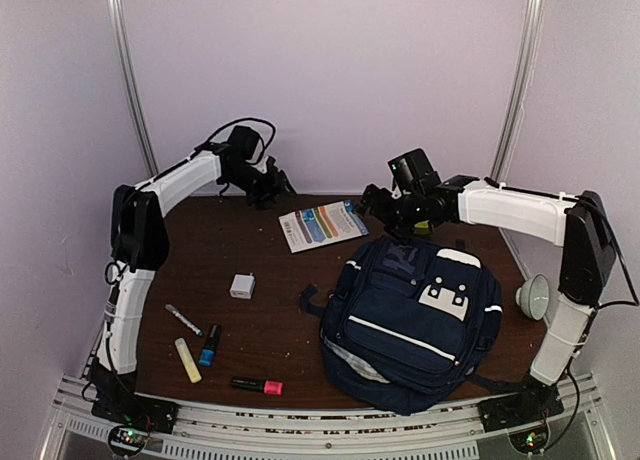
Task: Pack the student bag
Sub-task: Adjust the book at the corner of the board, then pick up the book at the center of the board.
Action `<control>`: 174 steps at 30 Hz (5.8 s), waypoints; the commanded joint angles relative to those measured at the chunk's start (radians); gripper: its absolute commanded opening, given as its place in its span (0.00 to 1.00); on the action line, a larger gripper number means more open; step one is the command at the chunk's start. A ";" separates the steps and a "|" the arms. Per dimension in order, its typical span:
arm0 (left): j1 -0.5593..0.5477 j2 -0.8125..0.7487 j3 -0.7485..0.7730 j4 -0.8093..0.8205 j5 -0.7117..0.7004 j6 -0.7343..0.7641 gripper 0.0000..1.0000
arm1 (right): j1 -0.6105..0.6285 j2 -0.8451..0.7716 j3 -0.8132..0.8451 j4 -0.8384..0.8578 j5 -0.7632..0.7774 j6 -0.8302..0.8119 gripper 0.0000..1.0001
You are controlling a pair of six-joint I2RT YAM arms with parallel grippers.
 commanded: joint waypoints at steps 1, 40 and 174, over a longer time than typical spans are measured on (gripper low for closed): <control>0.118 0.054 -0.071 0.249 0.081 -0.137 0.58 | -0.003 -0.034 -0.048 0.019 -0.029 0.002 1.00; -0.069 0.152 -0.059 0.159 -0.150 -0.106 0.46 | 0.016 -0.093 -0.156 0.049 -0.093 0.027 1.00; -0.135 0.084 -0.324 0.470 0.247 -0.040 0.16 | -0.048 0.627 0.422 0.156 -0.514 -0.018 0.21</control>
